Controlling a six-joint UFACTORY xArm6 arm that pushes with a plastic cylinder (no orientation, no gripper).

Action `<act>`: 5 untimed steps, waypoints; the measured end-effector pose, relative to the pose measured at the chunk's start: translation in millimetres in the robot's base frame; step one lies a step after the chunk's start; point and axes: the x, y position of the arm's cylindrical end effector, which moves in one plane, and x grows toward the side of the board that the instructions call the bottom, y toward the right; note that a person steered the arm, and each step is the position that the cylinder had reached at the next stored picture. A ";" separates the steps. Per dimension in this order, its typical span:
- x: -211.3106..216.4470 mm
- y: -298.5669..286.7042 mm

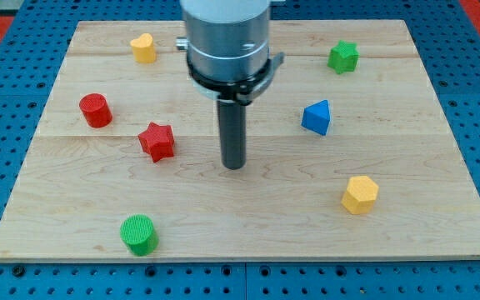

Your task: Move the green circle towards the bottom left of the board

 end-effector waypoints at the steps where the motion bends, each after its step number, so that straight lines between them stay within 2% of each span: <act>1: 5.9 24.0; 2: 5.9 57.9; 4: 6.0 77.2; 5: 22.1 88.1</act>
